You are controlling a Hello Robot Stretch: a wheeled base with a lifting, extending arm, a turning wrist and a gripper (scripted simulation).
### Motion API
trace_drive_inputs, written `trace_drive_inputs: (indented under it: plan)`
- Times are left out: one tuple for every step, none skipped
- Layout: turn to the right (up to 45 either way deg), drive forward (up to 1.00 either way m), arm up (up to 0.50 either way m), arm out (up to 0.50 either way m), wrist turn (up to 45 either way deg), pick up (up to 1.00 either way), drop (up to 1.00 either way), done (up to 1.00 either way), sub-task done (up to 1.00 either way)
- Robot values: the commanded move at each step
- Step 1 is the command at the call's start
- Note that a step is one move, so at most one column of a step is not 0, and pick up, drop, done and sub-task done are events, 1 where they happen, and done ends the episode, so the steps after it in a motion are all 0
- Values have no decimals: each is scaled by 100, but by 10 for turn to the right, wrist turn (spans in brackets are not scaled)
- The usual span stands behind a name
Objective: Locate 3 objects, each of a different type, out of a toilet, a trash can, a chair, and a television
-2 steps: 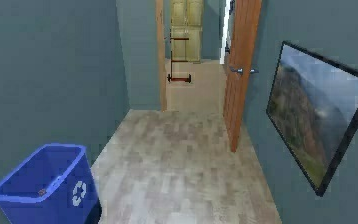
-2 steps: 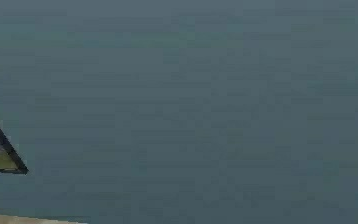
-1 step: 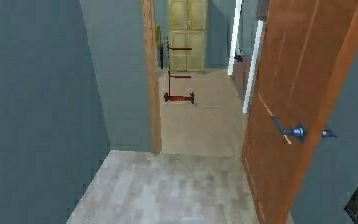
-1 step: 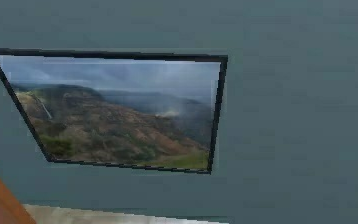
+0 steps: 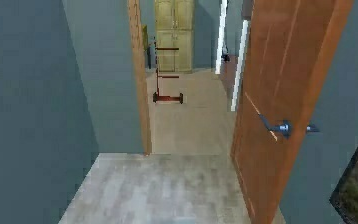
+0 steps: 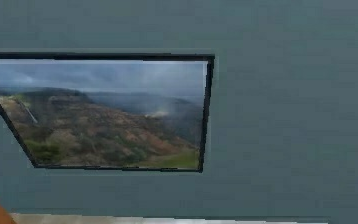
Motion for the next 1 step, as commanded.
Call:
trace_drive_inputs:
  plan:
    - [0,100,0,0,0,0,0,0,0]
